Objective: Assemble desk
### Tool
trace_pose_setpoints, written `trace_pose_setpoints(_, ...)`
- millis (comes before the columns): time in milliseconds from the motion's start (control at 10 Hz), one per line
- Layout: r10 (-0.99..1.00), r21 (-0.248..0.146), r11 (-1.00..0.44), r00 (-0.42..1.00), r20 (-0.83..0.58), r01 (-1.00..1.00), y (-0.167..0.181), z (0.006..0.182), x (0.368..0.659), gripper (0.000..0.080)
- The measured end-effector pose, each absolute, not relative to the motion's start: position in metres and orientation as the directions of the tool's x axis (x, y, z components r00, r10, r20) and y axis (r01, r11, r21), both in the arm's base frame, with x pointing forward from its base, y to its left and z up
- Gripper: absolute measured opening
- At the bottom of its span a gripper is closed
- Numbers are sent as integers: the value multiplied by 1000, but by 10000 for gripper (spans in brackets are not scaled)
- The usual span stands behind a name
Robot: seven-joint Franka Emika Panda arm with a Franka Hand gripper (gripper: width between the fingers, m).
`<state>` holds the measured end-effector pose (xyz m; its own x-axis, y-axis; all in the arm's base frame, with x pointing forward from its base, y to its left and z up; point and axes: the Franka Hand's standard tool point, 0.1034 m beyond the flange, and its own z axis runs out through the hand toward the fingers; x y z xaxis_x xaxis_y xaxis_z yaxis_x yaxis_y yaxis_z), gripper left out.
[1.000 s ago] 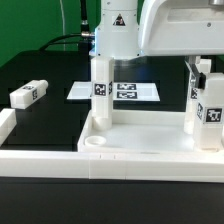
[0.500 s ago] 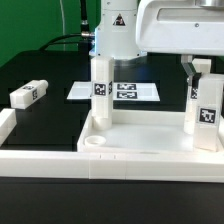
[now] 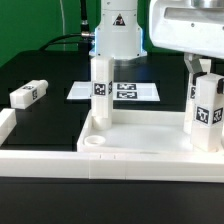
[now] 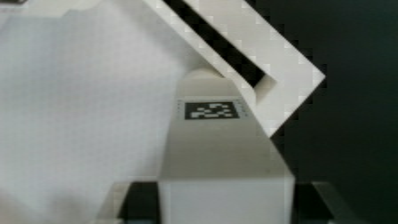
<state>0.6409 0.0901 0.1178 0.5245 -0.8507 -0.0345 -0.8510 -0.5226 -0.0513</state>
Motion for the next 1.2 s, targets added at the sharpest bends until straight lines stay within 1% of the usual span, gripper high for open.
trace_pose_setpoints(200, -936, -55, -344, 347, -58, -937, 92, 118, 641, 294)
trace_pose_setpoints(400, -963, -51, -257, 260, -68, -965, 92, 118, 641, 294)
trace_pose_setpoints(500, -982, -45, -174, 176, -72, -984, 93, 118, 641, 294)
trace_pose_setpoints(600, -988, -42, -131, 134, -74, -991, 94, 118, 641, 294)
trace_pose_setpoints(700, -985, -43, -153, 156, -73, -987, 93, 118, 641, 294)
trace_pose_setpoints(800, -978, -30, -195, 197, -70, -980, 93, 117, 638, 384)
trace_pose_setpoints(900, -970, -11, -233, 233, -70, -972, 95, 116, 636, 384)
trace_pose_setpoints(1000, -950, -13, -306, 306, -62, -952, 97, 115, 635, 575)
trace_pose_setpoints(1100, -917, -14, -396, 396, -55, -918, 97, 115, 635, 626)
trace_pose_setpoints(1200, -875, -18, -481, 481, -48, -877, 98, 114, 635, 626)
